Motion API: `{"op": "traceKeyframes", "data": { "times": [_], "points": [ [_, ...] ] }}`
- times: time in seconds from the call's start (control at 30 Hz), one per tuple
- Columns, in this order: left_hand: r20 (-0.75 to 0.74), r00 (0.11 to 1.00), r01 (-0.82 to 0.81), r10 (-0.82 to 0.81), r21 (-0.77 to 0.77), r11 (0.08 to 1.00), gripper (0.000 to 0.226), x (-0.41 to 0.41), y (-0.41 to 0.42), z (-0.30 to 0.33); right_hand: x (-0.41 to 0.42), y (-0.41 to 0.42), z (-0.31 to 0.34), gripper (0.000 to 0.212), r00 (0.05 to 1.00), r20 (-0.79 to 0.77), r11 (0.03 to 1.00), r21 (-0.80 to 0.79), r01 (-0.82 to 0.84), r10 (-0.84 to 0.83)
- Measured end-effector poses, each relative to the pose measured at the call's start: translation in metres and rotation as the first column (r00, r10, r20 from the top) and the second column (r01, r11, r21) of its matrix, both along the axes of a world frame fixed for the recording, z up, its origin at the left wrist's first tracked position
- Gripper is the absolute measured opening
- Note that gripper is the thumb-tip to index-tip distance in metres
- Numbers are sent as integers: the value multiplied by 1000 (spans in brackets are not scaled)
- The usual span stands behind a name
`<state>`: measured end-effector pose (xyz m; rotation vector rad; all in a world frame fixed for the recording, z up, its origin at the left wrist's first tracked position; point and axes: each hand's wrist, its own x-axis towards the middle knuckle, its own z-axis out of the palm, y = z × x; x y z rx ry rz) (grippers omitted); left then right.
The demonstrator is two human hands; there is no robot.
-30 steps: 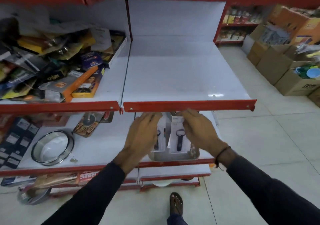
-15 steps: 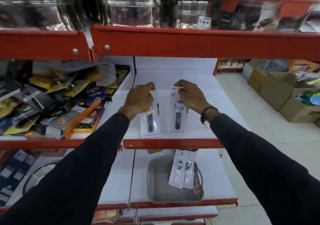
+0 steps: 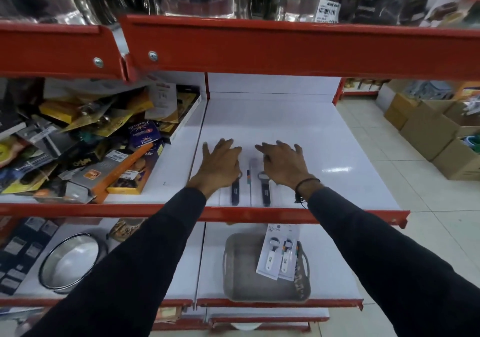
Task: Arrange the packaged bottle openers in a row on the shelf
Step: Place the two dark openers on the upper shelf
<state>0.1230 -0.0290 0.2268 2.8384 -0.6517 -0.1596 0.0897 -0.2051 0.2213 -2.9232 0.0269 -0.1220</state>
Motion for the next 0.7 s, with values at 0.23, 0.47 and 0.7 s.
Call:
{"op": "traceKeyframes", "data": {
  "times": [0.23, 0.47, 0.7],
  "points": [
    [431, 898, 78, 82, -340, 937, 38, -103, 7, -12, -87, 16, -1, 28, 788, 616, 995, 78, -56, -4],
    [409, 880, 344, -240, -201, 917, 24, -183, 1, -125, -195, 4, -118, 20, 832, 547, 984, 180, -14, -89],
    [77, 943, 300, -324, 229, 926, 67, -141, -43, -212, -159, -34, -209, 71, 936, -243, 963, 18, 267, -255]
  ]
}}
